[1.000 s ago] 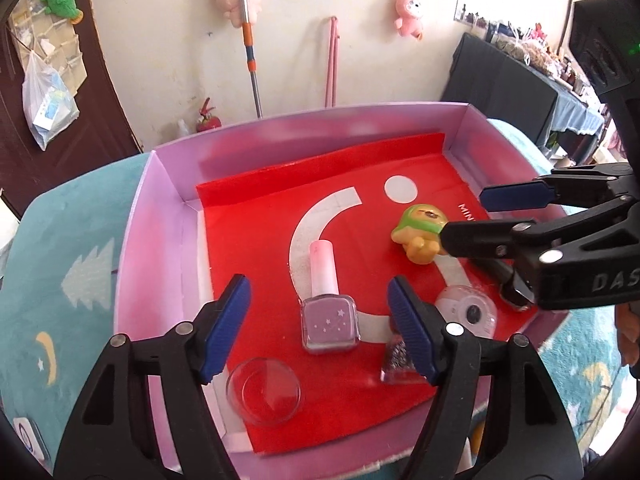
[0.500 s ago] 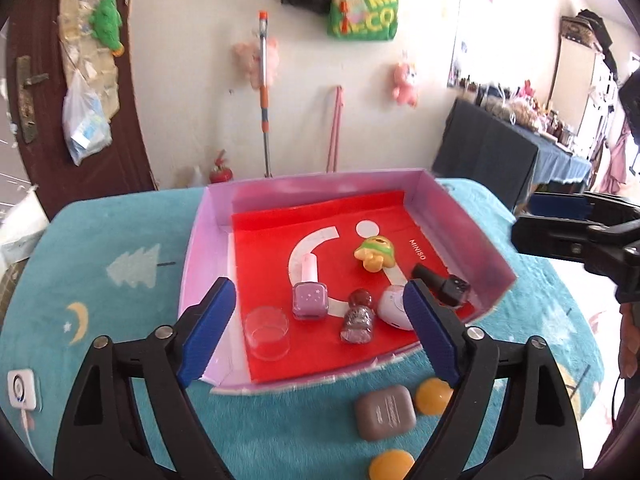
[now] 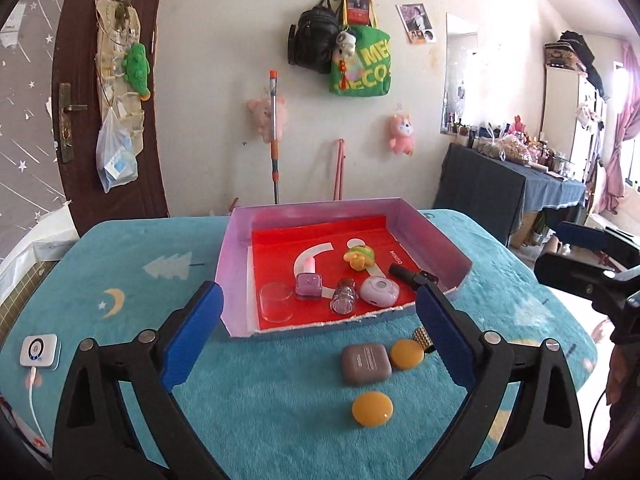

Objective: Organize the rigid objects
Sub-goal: 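Withdraw both open tools up and back from the box, then move both open tools toward the orange sponge and brown case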

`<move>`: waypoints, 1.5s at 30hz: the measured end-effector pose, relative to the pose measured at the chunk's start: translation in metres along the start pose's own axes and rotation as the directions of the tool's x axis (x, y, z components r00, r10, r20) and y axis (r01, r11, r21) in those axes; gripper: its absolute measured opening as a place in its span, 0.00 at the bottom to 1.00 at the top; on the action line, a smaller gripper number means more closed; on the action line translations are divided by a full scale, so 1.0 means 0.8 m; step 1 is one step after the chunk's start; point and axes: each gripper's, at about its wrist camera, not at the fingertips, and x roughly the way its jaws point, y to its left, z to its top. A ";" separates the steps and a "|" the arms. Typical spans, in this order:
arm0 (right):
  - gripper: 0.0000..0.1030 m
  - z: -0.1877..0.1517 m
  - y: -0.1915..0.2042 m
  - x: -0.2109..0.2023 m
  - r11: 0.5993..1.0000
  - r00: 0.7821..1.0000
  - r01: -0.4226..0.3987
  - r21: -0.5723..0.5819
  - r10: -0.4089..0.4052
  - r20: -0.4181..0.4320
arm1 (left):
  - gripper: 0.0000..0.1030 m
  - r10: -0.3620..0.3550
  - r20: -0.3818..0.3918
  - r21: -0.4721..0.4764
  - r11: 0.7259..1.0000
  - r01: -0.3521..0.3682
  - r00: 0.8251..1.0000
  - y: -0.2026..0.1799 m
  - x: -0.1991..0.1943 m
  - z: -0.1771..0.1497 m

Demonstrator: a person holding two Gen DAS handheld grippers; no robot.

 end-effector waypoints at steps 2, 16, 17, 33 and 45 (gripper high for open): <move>1.00 -0.018 0.002 -0.006 1.000 1.000 0.019 0.006 -0.019 0.016 | 0.96 -0.001 0.000 -0.012 1.000 0.001 1.000 -0.001 -0.004 -0.014; 1.00 -0.148 -0.005 0.034 0.991 0.995 0.098 0.093 -0.096 -0.017 | 0.96 -0.024 -0.075 -0.078 0.997 0.018 0.997 -0.005 0.023 -0.107; 1.00 -0.154 -0.006 0.037 0.990 0.995 0.103 0.100 -0.101 -0.024 | 0.96 -0.032 -0.083 -0.083 0.996 0.025 0.996 -0.005 0.026 -0.111; 1.00 -0.204 0.002 0.056 0.979 0.982 0.187 0.083 -0.182 -0.057 | 0.96 -0.023 -0.152 -0.057 0.998 0.015 0.988 -0.013 0.041 -0.154; 1.00 -0.210 -0.001 0.063 0.979 0.982 0.177 0.103 -0.170 -0.077 | 0.96 -0.031 -0.180 -0.052 0.998 0.021 0.983 -0.019 0.047 -0.162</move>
